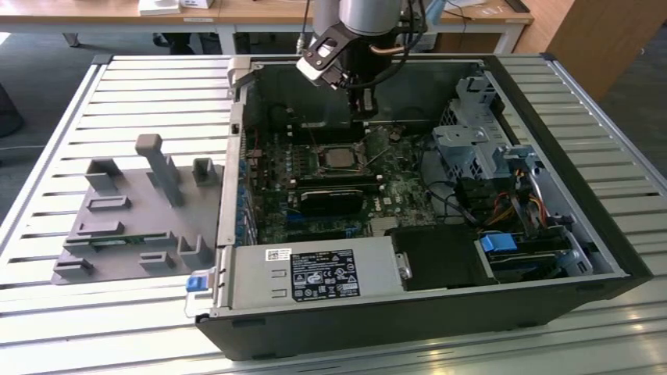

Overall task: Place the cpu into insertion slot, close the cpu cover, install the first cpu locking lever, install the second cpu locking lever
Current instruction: 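Close the cpu cover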

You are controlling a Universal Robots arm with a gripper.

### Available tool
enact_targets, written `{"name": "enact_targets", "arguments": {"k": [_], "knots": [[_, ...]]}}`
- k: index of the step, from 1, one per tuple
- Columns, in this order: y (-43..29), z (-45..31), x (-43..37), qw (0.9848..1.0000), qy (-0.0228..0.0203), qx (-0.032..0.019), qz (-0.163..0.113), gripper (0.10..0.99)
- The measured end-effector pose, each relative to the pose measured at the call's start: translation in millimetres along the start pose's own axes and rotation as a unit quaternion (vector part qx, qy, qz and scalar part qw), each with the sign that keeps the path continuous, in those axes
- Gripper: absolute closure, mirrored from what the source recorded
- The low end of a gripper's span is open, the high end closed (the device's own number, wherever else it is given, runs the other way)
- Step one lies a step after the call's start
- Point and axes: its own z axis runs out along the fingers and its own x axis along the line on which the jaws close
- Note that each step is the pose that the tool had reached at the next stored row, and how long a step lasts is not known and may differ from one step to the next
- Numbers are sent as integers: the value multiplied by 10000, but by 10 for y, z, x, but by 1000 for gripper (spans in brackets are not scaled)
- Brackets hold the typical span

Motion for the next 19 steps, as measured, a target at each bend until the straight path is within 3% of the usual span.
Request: {"name": "enact_targets", "arguments": {"k": [5,7,15,19], "knots": [[12,2,-86,10000,2,1,0,980],[35,2,-96,10000,33,6,1,980],[232,14,-92,10000,52,57,2,980],[268,19,-92,9999,68,84,3,980]]}}
